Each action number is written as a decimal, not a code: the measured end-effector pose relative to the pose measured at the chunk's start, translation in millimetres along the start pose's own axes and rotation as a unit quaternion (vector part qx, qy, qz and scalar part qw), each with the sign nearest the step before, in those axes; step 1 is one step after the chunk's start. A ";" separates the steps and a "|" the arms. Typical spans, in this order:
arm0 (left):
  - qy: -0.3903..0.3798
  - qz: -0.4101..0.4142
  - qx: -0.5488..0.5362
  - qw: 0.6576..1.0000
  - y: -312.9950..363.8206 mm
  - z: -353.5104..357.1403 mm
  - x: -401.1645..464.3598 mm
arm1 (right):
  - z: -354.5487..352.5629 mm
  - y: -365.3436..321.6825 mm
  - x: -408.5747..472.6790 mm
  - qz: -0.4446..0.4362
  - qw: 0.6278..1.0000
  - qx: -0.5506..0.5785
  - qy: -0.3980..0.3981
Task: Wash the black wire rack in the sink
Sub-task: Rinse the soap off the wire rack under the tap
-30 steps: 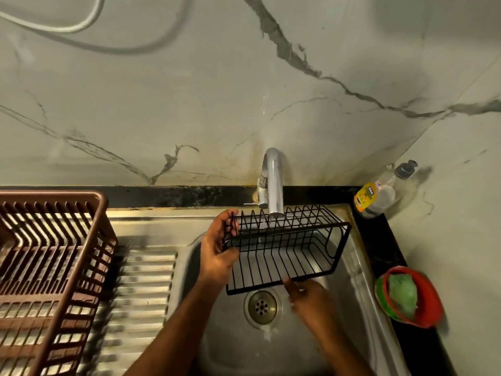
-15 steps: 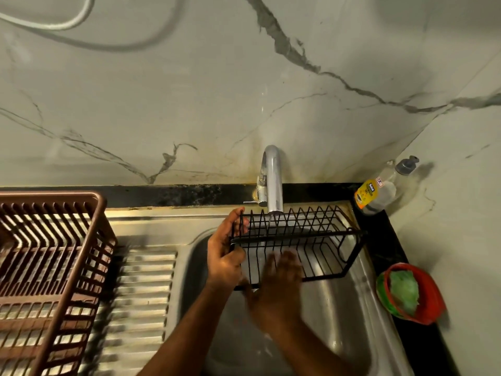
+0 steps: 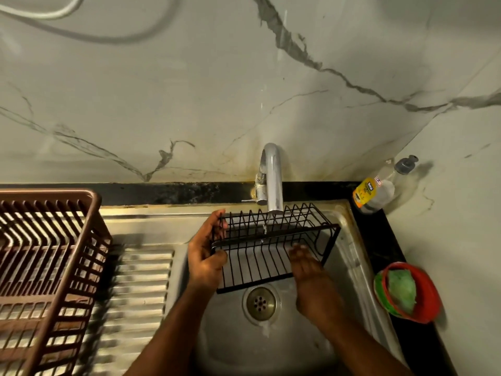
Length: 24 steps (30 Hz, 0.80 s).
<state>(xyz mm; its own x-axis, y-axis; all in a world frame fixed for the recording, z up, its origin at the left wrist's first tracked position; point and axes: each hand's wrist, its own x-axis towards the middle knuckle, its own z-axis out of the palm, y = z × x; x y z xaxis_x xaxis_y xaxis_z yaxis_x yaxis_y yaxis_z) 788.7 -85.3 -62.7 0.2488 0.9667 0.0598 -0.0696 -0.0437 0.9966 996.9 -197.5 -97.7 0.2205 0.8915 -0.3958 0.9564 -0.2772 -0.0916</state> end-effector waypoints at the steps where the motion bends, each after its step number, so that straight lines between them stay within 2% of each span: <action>1: -0.002 0.004 -0.001 1.000 1.9 1.1 -0.4 | -0.3 -0.6 0.8 0.028 1.000 -0.007 -0.003; 4: -0.012 0.017 -0.009 1.000 3.0 8.5 1.5 | -1.4 -33.4 1.4 0.090 0.995 -0.029 -0.036; 6: -0.014 0.021 -0.015 1.000 5.5 15.9 2.6 | -0.6 -65.4 -0.7 0.081 0.995 -0.039 -0.044; 10: -0.002 0.021 0.003 1.000 5.3 23.9 2.7 | 7.1 -122.4 -7.3 -0.085 0.994 0.002 -0.069; 13: 0.014 0.022 0.013 1.000 4.2 22.3 0.4 | 8.4 -111.2 -4.3 -0.174 0.982 -0.012 -0.069; 15: 0.037 0.011 -0.005 0.999 1.6 18.4 0.1 | 8.5 -89.8 -3.9 -0.196 0.979 -0.027 -0.050; 17: 0.046 0.020 -0.012 0.999 -5.5 12.2 2.6 | 5.4 -66.8 -2.9 -0.163 0.986 -0.027 -0.030; 22: 0.014 0.026 -0.007 1.000 1.2 6.3 2.4 | -2.3 -9.9 2.3 0.061 0.998 -0.008 0.016; 24: 0.004 0.031 -0.014 0.999 3.4 8.5 3.9 | -3.6 -14.9 5.1 0.099 0.995 -0.004 -0.005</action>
<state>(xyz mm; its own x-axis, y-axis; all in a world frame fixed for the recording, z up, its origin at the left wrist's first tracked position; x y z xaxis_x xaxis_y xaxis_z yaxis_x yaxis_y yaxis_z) 797.6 -83.7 -58.6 0.2363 0.9640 0.1217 -0.1114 -0.0976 0.9890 984.5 -187.5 -95.1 0.4024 0.8158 -0.4153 0.8959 -0.4442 -0.0044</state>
